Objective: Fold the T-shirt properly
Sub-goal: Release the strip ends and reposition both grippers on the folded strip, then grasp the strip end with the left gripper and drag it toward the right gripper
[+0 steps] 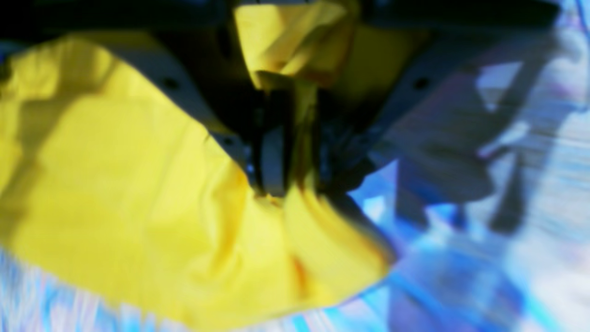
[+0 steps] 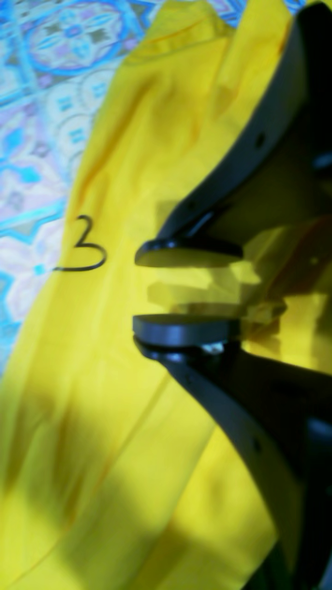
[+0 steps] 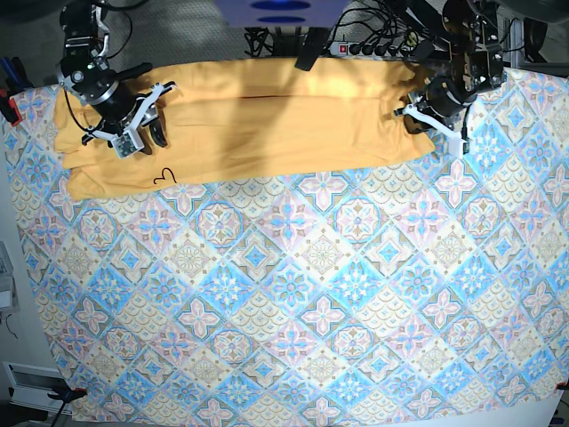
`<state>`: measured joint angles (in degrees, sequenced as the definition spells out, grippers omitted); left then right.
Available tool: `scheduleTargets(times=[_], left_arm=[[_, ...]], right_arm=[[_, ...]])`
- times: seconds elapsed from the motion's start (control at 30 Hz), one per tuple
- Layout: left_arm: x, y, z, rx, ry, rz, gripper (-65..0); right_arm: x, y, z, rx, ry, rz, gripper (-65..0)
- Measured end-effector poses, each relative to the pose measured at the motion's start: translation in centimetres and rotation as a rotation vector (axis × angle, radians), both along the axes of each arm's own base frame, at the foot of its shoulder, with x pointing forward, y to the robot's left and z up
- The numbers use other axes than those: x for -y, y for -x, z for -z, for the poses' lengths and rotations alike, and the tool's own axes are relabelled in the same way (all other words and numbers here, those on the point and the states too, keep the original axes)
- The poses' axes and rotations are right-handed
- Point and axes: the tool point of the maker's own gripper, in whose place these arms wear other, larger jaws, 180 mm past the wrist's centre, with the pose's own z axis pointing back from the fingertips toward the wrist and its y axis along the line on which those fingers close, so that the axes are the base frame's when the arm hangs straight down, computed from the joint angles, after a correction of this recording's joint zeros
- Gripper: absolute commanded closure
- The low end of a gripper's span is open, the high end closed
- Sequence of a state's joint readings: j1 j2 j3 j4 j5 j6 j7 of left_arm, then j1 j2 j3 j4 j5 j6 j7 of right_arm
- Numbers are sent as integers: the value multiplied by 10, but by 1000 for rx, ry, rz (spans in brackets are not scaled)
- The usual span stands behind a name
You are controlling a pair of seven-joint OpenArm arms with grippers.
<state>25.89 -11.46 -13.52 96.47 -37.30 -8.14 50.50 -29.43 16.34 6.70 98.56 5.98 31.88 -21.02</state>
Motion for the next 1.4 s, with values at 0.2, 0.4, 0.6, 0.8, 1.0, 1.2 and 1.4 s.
scheduleTargets(times=[0.2,0.4,0.6,0.8,1.0,1.2,1.4], left_arm=[[-26,-10,-10,40,-21,-73,0],[-52,-14,-17,59,-60,-136,0],[-48,-31,-31,113,-59,-122,0],[-13,-54,-67,249,-41,13,0],[49,-54,-68,273,74,104,0],[107,-51,-67,269,163,224,0],[143,-59,-77,301,239,245,0]], right_arm=[[2,4,5,-18,3,3,-168],[0,6,8,-28,2,0,-168],[-12,9,10,-38,-13,-35,-168],[-12,9,11,-39,-11,-32,-168],[-9,8,10,-35,-9,-28,-168],[-10,8,9,-30,-13,-28,-168],[-9,7,9,-30,-10,-25,-168]])
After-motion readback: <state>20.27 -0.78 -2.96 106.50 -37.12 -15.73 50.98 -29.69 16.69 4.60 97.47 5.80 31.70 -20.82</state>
